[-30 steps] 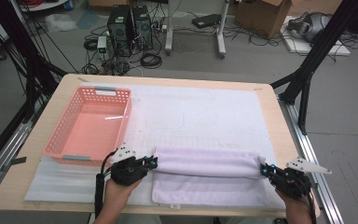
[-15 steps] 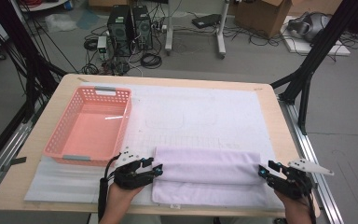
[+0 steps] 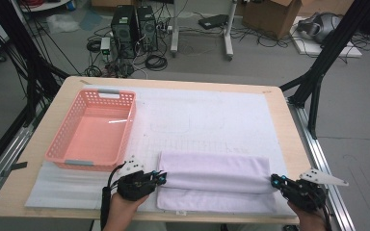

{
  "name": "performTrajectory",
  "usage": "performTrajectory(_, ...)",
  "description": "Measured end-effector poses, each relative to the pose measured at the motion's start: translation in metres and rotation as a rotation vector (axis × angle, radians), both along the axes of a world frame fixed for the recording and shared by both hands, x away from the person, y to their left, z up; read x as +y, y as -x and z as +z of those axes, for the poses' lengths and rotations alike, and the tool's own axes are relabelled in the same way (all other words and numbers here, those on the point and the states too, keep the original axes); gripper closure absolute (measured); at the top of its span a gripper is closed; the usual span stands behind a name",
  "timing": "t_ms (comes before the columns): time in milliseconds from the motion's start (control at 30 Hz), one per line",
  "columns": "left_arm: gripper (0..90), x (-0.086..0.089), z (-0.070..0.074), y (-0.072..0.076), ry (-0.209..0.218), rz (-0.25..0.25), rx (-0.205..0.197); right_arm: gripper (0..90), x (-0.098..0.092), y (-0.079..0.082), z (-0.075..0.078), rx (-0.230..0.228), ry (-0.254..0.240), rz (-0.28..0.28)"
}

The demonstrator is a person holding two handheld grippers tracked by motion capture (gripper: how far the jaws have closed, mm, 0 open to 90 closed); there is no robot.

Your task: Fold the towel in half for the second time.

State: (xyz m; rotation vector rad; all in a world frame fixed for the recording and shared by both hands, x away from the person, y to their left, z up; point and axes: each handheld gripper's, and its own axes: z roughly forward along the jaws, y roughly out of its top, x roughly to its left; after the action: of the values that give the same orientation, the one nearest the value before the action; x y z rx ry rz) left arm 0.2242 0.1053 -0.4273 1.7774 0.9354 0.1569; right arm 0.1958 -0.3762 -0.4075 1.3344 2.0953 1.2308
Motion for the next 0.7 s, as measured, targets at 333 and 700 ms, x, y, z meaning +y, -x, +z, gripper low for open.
performTrajectory(333, 45.9, 0.012, 0.001, 0.012, 0.046, 0.021, -0.027, 71.2, -0.003, 0.027, 0.0, 0.072, -0.016, 0.021)
performTrajectory(700, 43.0, 0.015, -0.003, 0.002, 0.033, 0.089, -0.031, 73.1, 0.021, 0.005, -0.018, 0.104, 0.128, 0.067)
